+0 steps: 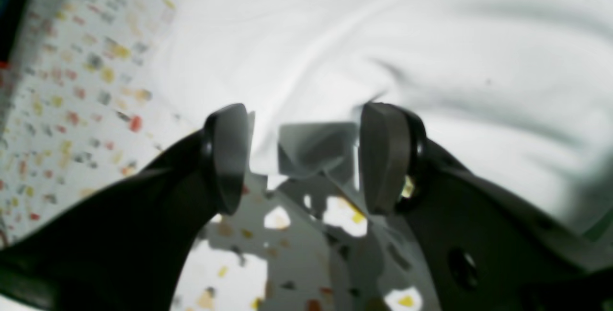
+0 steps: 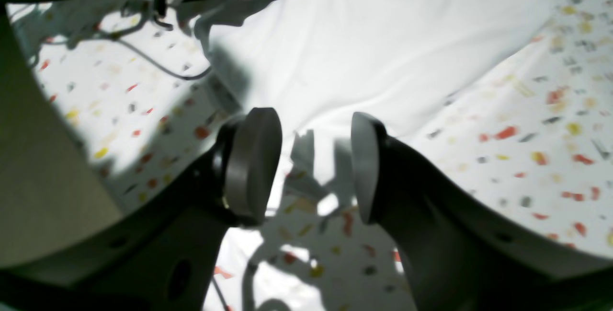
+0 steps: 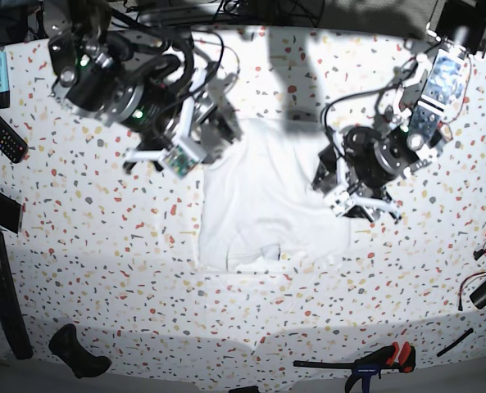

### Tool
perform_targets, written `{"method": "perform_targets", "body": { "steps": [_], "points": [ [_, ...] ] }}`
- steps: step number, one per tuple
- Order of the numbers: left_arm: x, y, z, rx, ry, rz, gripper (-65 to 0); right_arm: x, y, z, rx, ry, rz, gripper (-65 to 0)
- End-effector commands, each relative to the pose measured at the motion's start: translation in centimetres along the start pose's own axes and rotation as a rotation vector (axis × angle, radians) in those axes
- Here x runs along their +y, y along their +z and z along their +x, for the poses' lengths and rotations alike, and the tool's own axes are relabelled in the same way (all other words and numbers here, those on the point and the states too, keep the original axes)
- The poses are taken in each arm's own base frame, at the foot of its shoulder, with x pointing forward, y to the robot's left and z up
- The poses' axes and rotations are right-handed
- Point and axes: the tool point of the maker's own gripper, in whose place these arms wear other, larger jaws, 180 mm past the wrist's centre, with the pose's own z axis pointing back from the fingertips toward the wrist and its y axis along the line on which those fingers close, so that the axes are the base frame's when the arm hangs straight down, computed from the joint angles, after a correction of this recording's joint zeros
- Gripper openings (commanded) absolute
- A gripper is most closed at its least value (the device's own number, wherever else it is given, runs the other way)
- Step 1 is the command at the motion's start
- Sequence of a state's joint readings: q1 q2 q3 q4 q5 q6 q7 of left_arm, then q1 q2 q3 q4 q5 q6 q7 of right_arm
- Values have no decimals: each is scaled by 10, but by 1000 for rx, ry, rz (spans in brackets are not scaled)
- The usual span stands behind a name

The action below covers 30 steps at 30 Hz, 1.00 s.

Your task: Fold the T-shirt properly

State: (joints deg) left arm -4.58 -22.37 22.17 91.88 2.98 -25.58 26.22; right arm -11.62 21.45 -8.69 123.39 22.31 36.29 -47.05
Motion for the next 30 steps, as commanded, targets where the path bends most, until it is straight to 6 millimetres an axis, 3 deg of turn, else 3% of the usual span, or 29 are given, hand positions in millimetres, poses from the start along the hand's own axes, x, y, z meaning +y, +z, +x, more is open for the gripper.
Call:
{"method": "perform_targets", "body": {
  "steps": [1, 4, 8, 11, 14, 16, 21, 23, 30],
  "points": [
    [16, 2, 14, -35, -12, 36, -300, -11, 5, 12, -44, -1, -40, -377],
    [21, 6, 22, -19, -6, 40, -300, -34, 15, 11, -46, -22, -113, -377],
    [18, 24, 63, -129, 47, 41, -300, -64, 31, 4, -32, -59, -205, -377],
    [22, 43, 88, -162, 91, 84, -301, -73, 44, -10, 20, -123, -223, -377],
    [40, 67, 91, -146, 124, 213, -367, -75, 61, -31, 94, -175, -246, -377],
    [42, 83, 85, -130, 124, 264, -406, -72, 76, -45, 146, -192, -276, -377],
    [24, 118, 48, -47, 209, 279, -406, -56, 117, -72, 271, -206, -341, -377],
    [16, 131, 28, 0, 241, 287, -406, -47, 131, -95, 349, -246, -347, -377],
    [-9, 174, -54, 239, 329, 309, -406, -6, 167, -146, 524, -386, -323, -377]
  ]
}}
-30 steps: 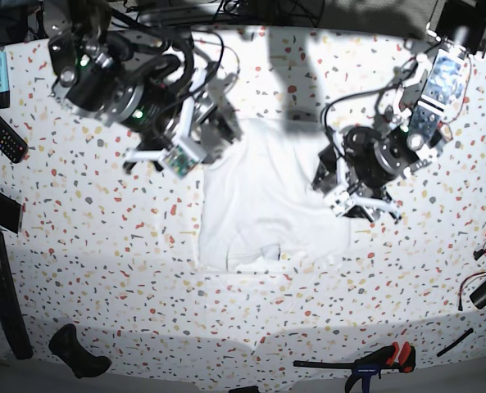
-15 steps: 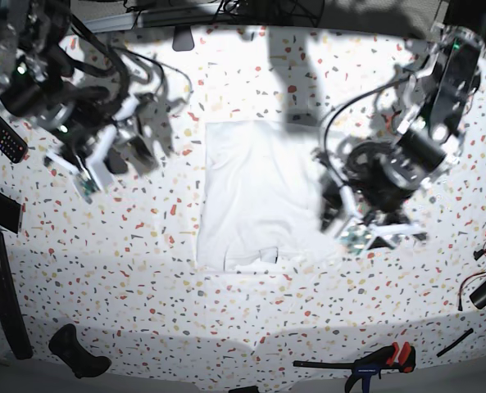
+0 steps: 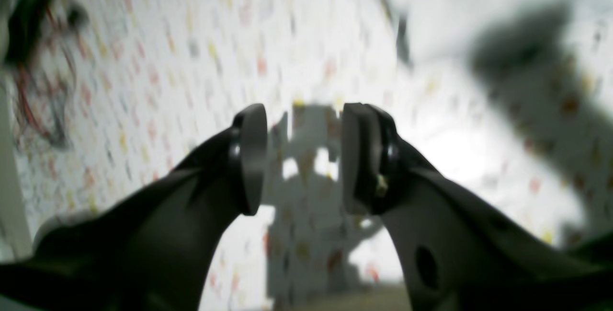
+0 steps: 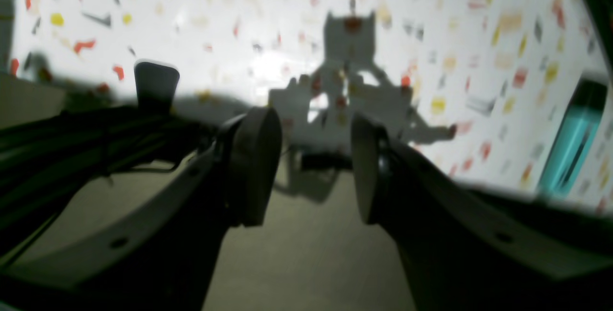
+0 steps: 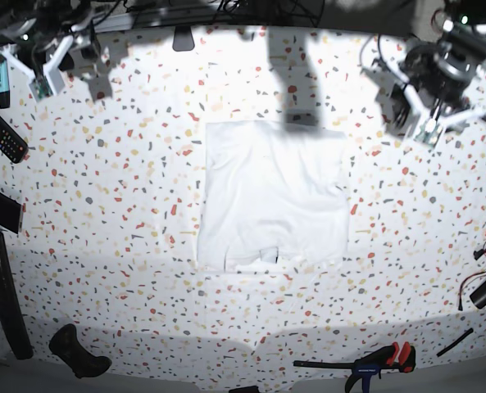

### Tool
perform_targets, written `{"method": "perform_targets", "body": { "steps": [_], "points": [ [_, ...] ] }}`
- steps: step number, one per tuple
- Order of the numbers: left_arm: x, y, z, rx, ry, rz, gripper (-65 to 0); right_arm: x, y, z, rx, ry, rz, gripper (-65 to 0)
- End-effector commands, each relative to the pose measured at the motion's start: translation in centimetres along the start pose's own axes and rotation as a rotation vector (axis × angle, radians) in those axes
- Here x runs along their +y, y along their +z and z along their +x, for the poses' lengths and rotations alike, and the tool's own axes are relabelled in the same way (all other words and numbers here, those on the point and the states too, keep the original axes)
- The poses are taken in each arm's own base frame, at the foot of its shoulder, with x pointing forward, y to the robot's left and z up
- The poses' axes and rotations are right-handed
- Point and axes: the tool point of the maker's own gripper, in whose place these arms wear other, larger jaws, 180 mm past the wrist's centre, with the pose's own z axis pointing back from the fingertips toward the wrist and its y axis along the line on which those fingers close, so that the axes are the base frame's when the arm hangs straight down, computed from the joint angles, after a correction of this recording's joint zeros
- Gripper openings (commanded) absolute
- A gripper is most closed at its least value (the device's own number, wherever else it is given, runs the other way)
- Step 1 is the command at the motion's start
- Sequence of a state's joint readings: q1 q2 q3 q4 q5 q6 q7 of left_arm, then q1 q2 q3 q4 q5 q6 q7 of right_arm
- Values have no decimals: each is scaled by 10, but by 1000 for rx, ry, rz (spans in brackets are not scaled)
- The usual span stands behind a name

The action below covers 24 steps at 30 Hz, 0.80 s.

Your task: Fold the T-shirt properly

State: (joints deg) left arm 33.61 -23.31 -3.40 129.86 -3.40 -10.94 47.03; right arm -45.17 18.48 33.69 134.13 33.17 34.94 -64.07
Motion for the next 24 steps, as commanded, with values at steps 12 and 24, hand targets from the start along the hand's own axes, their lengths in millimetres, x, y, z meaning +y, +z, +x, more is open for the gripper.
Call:
{"method": "perform_targets", "body": {
  "steps": [12, 24],
  "points": [
    [-15, 69, -125, 350, -26, -63, -406, 71, 28, -101, 258, -170, 163, -377],
    [-34, 71, -336, 708, 148, -197, -406, 23, -30, -248, 521, -487, 177, -377]
  ]
}}
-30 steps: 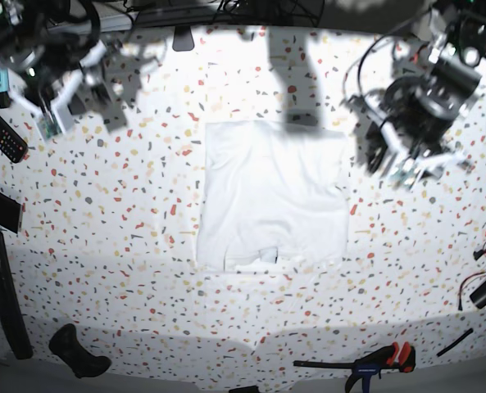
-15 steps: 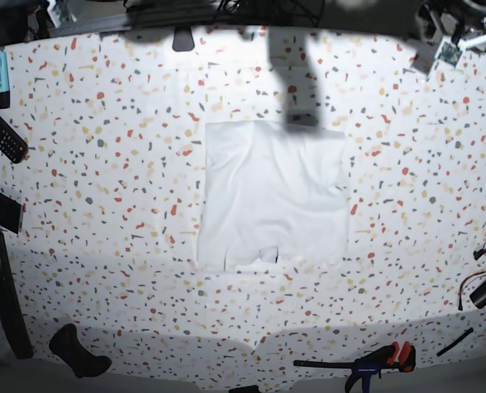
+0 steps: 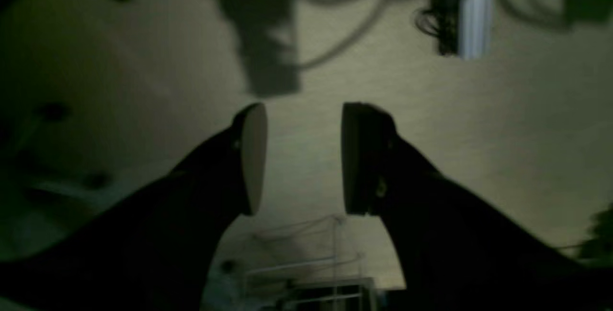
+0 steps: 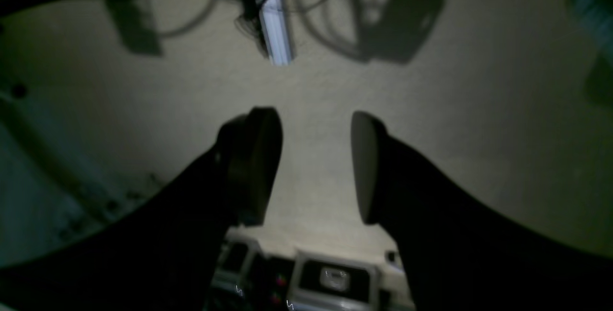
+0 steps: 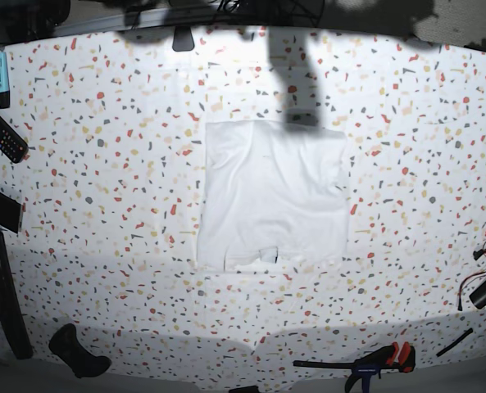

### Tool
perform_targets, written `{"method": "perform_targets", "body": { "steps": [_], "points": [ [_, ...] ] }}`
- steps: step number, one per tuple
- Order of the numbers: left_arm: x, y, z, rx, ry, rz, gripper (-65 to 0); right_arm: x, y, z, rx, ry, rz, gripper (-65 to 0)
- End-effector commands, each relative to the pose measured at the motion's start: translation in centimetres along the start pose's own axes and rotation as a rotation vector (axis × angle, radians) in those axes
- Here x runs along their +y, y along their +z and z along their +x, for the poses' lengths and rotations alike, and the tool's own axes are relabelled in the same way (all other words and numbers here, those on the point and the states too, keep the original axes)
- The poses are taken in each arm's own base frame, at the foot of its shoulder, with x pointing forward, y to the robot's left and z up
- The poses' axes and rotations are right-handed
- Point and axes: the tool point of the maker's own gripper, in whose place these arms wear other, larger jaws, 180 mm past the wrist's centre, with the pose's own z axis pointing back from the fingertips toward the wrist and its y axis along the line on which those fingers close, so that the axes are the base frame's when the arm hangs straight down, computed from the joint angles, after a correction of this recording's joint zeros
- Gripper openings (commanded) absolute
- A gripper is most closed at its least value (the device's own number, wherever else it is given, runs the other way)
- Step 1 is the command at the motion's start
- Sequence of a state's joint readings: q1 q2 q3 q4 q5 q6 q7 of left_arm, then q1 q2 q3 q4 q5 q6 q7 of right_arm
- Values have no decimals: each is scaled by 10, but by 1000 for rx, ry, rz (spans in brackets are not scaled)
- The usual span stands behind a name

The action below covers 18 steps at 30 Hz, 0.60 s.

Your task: Fold the T-shirt properly

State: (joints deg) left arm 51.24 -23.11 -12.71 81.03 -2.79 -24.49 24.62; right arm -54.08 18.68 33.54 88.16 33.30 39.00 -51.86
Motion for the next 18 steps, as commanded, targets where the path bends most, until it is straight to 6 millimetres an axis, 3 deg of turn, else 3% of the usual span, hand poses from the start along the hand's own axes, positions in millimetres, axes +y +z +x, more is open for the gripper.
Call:
{"method": "perform_targets", "body": {
  "steps": [1, 5, 9, 13, 18],
  "points": [
    [7, -5, -8, -16, 22, -1, -406, -13, -2, -3, 12, -2, -11, -377],
    [23, -45, -43, 2, 190, 17, -406, -43, -33, 9, 13, -51, -13, -377],
    [28, -75, -70, 84, 350, 28, -406, -53, -72, 0, 135, -1, -29, -377],
    [29, -91, -58, 83, 427, 28, -406, -37, -109, -10, 282, 119, -5, -377],
    [18, -104, -32, 60, 445, 1, -406, -3, -147, -4, 341, 251, 11, -377]
  ]
}}
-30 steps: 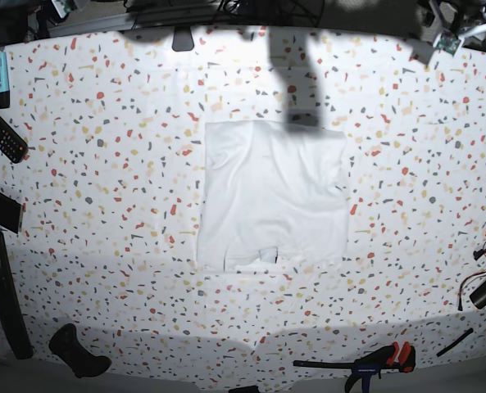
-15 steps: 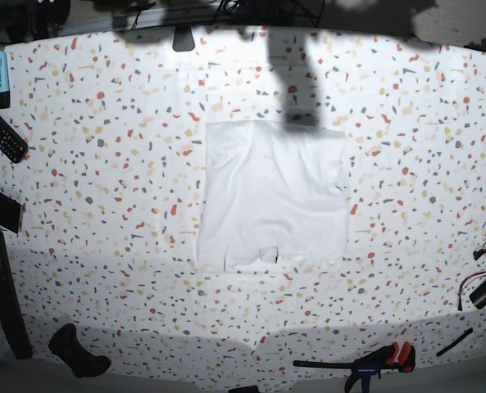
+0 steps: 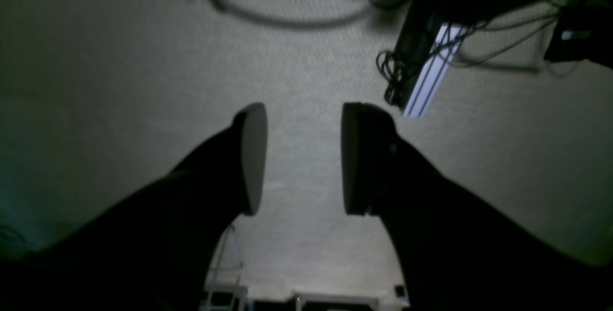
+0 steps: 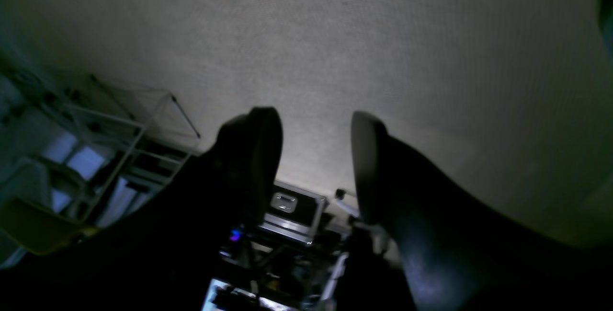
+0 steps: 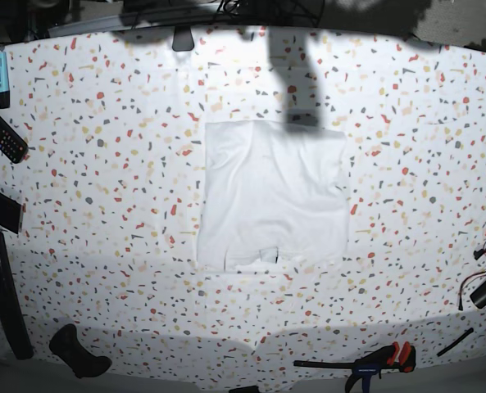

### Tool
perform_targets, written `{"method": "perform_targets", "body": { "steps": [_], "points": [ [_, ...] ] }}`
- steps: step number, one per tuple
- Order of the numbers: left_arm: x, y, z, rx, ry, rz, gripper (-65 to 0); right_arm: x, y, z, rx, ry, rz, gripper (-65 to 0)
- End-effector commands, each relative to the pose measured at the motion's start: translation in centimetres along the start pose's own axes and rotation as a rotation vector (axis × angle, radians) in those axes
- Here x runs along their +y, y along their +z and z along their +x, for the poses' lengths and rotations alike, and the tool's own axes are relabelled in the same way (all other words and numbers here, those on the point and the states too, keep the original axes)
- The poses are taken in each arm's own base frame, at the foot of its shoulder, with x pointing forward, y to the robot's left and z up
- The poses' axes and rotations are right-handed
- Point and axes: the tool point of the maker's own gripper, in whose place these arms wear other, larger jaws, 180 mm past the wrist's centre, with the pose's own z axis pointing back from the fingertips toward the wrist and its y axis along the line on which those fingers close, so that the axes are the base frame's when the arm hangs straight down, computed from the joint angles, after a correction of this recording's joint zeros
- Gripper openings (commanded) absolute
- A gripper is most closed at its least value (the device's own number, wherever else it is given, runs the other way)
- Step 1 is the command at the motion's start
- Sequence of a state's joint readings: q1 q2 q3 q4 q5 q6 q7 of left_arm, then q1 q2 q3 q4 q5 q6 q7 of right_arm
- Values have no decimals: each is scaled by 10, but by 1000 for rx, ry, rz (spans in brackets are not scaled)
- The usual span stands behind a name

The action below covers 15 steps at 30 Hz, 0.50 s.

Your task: Fold the T-shirt properly

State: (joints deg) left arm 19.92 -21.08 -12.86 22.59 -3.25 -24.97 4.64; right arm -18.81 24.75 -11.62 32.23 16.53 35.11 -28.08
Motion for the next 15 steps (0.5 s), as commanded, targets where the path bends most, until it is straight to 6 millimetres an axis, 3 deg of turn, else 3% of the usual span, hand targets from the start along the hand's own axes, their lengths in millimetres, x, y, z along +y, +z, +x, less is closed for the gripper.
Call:
{"method": "perform_targets", "body": {
  "steps": [1, 10, 15],
  "points": [
    [1, 2, -13, 24, 0, 3, -406, -6, -1, -4, 26, 19, -31, -377],
    [-71, -13, -45, 47, -62, -105, -406, 47, -32, 5, 78, 222, -18, -377],
    [-84, -16, -45, 26, -62, -101, -406, 58, -35, 7, 77, 238, -4, -377]
  ]
}}
